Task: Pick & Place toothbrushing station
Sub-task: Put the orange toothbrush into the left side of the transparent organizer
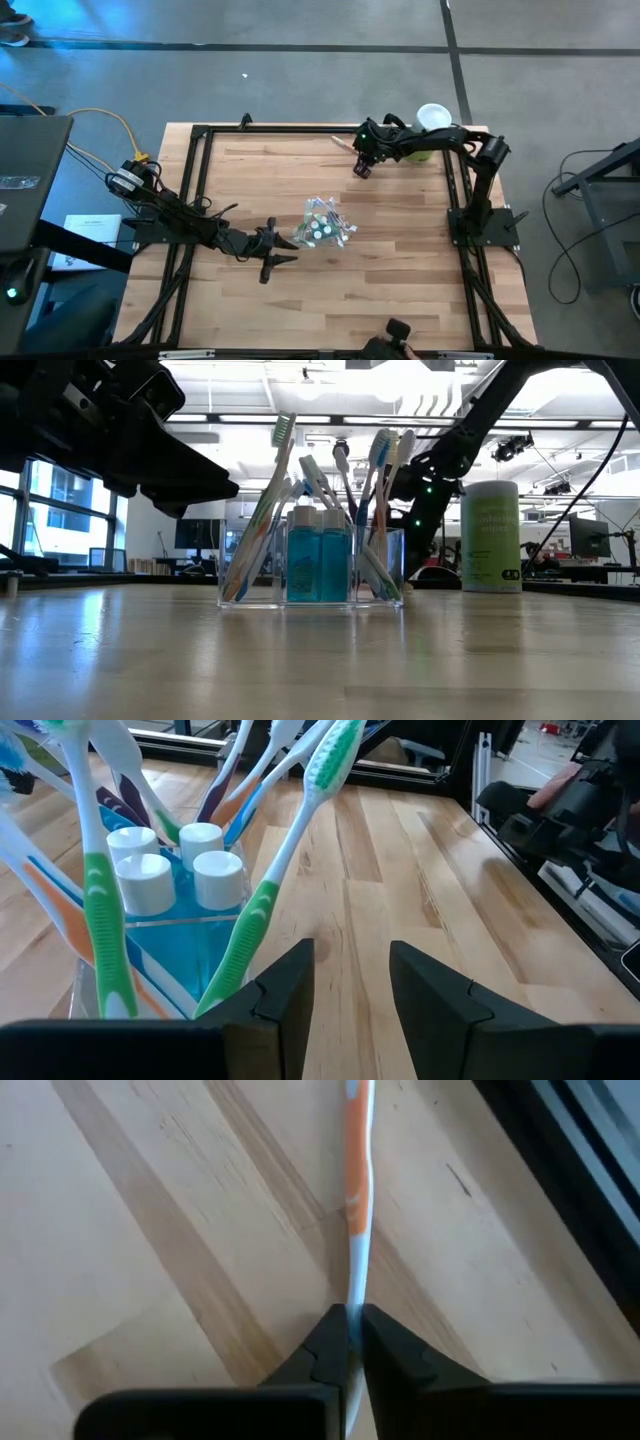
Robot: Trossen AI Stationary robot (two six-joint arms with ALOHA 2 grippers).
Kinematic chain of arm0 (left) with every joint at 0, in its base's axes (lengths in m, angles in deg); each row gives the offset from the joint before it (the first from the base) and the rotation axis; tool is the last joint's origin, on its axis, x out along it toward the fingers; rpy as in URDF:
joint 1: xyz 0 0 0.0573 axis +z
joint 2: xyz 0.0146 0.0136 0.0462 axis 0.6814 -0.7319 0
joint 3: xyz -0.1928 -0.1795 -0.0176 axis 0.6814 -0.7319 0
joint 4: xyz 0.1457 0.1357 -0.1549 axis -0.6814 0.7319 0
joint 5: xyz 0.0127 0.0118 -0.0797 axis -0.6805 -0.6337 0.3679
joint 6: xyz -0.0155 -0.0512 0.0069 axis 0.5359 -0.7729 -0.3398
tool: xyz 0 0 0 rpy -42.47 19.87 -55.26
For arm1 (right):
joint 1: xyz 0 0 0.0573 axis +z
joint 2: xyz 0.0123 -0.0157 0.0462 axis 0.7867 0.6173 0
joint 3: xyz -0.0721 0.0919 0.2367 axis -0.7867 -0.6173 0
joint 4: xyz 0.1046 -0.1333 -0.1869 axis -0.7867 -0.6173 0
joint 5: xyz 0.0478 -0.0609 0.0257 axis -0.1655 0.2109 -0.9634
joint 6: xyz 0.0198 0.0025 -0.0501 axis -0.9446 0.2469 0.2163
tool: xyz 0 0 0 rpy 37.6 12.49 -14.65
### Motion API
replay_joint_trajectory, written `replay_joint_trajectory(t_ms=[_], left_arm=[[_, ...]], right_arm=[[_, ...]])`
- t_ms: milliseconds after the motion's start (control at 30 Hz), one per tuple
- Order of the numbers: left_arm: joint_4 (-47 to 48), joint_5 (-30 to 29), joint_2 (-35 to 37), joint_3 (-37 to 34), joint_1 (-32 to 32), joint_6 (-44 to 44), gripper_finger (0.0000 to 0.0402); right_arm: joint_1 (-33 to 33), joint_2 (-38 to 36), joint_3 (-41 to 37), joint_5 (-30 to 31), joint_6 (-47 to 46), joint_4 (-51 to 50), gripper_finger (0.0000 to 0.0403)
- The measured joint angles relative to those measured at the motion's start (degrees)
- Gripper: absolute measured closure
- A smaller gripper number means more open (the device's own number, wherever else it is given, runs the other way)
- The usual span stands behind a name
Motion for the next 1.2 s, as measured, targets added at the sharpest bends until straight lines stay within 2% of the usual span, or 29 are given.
replay_joint_trajectory(t_ms=[100,333,567,900,1200], left_arm=[[0.0,0.0,0.0,0.0,0.0,0.0,0.0273],[0.0,0.0,0.0,0.0,0.0,-0.1,0.0273],[-0.2,0.0,0.0,0.0,0.0,-0.2,0.0273],[-0.7,0.0,0.0,0.0,0.0,-0.2,0.0273],[-3.1,0.0,0.1,0.0,0.0,-3.0,0.0273]], right_arm=[[1.1,0.0,0.0,3.3,0.3,-0.3,0.0396],[7.2,-2.7,-0.3,16.3,2.8,-5.4,0.0401],[16.0,-10.1,-0.2,25.0,2.9,-10.7,0.0401],[28.5,-25.0,-0.1,37.7,3.0,-13.7,0.0400],[45.7,-34.2,-0.1,56.9,14.4,-11.9,0.0400]])
